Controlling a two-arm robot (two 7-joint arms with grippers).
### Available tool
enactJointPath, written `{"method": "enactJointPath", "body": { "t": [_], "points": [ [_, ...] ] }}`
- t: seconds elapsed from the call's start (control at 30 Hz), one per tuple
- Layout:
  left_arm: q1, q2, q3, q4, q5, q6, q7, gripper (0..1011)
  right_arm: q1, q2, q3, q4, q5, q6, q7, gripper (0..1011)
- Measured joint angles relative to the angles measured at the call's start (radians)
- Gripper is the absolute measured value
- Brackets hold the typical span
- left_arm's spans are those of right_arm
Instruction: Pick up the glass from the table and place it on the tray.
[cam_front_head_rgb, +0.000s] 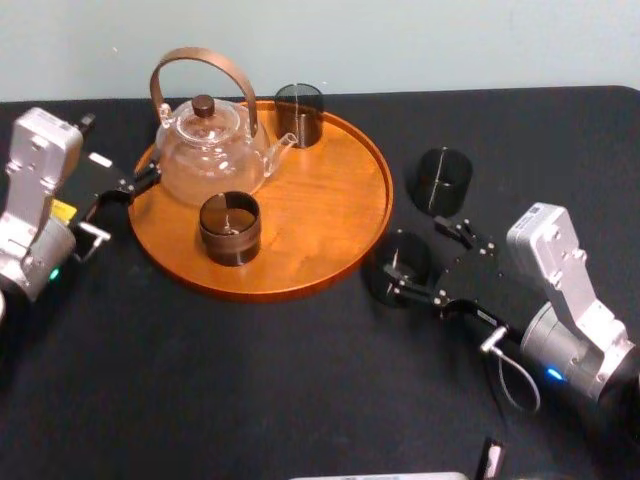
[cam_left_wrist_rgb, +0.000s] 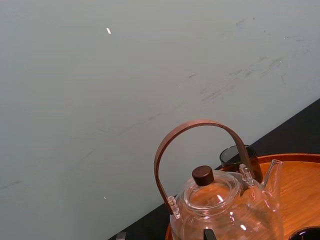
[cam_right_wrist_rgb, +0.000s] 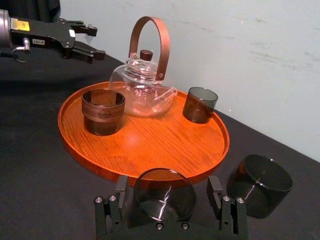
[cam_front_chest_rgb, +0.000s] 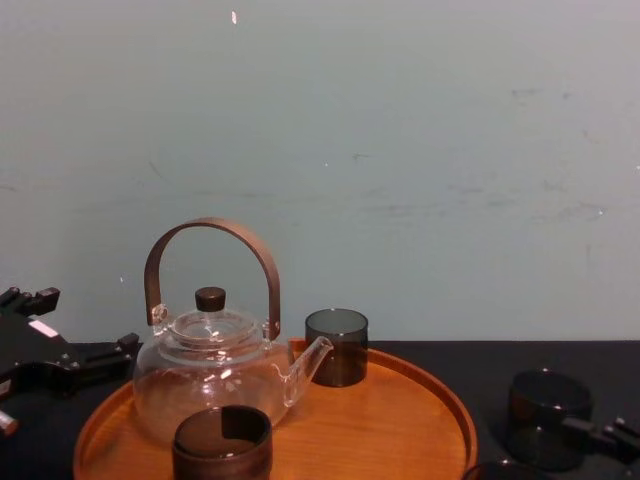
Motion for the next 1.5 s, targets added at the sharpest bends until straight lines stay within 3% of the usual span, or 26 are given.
{"method": "enactJointPath", "body": {
  "t": [0.8, 1.5],
  "points": [
    [0.0, 0.0, 0.0, 0.0, 0.0, 0.0, 0.0, 1001, -0.026, -0.047, 0.043, 0.021, -0.024, 0.012, 0.047, 1002],
    [0.0, 0.0, 0.0, 0.0, 0.0, 0.0, 0.0, 1001, -0.019, -0.095, 0.068, 0.087, -0.041, 0.011, 0.082, 1002]
  ]
}}
